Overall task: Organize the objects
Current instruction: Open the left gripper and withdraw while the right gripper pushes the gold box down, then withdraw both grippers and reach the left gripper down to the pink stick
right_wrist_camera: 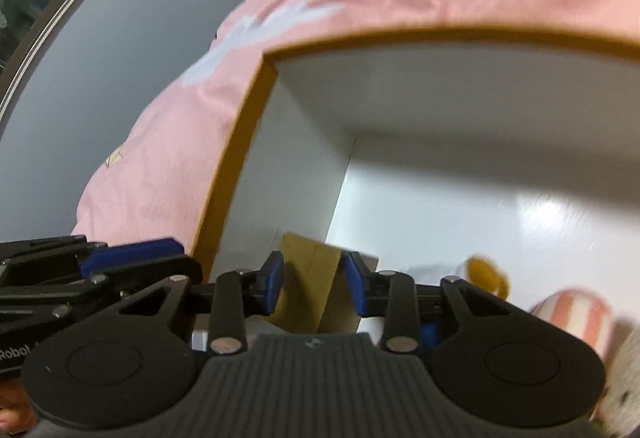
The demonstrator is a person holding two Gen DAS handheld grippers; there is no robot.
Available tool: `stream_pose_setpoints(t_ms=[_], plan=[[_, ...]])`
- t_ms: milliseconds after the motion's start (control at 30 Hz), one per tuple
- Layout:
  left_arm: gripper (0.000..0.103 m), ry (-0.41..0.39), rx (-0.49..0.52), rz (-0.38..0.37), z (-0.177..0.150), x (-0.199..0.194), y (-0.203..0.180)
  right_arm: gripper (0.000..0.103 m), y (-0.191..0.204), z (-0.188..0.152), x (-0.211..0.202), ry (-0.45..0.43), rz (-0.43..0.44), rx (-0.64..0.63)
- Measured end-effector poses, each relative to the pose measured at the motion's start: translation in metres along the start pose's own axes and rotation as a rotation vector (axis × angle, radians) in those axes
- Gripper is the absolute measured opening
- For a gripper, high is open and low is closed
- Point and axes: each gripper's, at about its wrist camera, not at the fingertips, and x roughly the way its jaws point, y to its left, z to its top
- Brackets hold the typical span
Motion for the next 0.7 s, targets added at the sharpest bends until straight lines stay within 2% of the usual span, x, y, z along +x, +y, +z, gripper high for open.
stream_pose_setpoints(t_ms=[500,700], plan=[[0.027,-0.050,-0.042,0.006,-0.012,-0.027,0.000,0.034,0.003,-0.010,0.003,0.019,-0.022,-0.003],[0.027,-0.081,-0.046,0.004,-0.022,-0.051,-0.006,0.035,0.021,-0.016,-0.019,-0.044,-0.061,-0.078]])
